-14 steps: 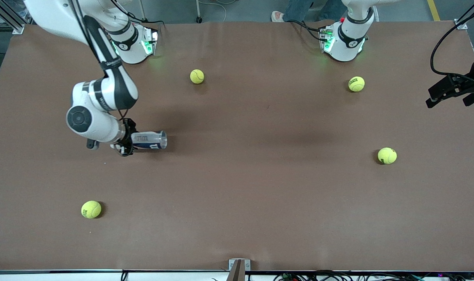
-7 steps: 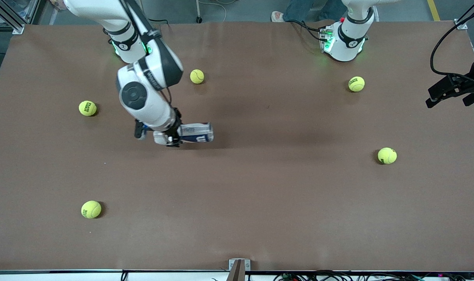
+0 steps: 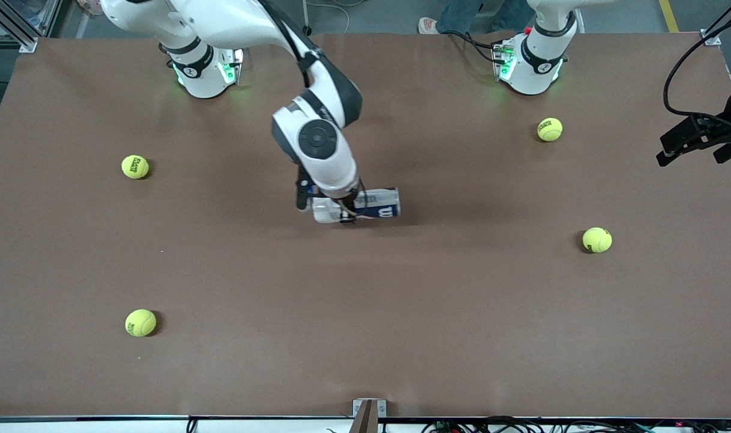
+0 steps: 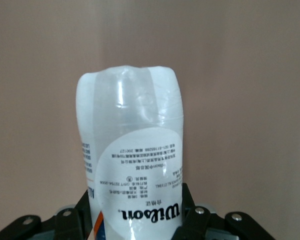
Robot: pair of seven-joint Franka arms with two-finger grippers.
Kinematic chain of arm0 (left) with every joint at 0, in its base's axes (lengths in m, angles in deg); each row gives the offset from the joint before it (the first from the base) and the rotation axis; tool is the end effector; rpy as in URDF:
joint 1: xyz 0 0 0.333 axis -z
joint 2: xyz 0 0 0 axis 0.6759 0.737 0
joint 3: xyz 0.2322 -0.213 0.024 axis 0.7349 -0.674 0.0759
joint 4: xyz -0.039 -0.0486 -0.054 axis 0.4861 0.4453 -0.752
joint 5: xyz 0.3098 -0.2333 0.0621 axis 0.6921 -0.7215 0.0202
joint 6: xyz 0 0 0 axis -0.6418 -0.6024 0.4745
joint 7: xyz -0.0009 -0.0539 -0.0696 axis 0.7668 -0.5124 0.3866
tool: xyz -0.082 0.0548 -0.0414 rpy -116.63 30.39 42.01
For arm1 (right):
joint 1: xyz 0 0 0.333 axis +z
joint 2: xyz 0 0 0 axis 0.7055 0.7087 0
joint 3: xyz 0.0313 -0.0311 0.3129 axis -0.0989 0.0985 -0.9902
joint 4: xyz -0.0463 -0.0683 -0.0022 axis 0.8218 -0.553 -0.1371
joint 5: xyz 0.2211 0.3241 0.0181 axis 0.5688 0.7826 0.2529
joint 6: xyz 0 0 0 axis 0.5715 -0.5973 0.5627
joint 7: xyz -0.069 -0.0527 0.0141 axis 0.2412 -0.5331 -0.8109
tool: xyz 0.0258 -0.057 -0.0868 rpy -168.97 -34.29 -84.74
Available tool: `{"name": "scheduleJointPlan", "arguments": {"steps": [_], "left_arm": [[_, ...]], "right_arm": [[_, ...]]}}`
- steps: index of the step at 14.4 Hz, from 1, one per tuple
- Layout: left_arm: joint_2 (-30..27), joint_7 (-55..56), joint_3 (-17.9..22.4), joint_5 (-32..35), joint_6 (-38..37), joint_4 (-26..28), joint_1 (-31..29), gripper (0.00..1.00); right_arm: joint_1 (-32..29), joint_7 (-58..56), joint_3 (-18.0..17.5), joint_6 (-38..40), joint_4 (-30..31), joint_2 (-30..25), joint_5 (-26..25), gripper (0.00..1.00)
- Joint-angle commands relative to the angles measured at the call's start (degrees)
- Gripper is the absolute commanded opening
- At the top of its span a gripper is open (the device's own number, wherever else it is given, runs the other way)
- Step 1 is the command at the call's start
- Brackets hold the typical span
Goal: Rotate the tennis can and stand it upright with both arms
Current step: 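Carry the can with the right gripper toward the table middle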
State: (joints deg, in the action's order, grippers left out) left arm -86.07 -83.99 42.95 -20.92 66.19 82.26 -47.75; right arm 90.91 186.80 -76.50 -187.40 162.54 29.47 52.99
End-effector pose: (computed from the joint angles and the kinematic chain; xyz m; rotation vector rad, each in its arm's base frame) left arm 0.5544 -0.0087 0.6539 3.1280 0.0797 0.1151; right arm 0.5142 0.5011 0.2901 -2.1791 2.1693 0.1548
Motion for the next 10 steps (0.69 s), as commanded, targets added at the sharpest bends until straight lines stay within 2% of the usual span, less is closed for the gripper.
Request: {"name": "scheduleJointPlan", "arguments": {"steps": [1,5,10], "left_arm": [[0.0,-0.3,-0.3,0.3,-0.8,-0.6,-0.3,1.00],[0.0,0.1,-0.3,0.3,-0.8,-0.6,-0.3,1.00],[0.0,0.2,-0.3,0.4,-0.8,-0.6,-0.3,1.00]], "right_arm": [[2.6,2.9,0.9,1.1,-9.3,7.0,-2.3,0.67],[5.4,3.3,1.2,1.0,-13.2,11.1,-3.3,0.67],[8.7,8.0,2.3,1.0,-20.5,18.7,-7.1,0.67]]}}
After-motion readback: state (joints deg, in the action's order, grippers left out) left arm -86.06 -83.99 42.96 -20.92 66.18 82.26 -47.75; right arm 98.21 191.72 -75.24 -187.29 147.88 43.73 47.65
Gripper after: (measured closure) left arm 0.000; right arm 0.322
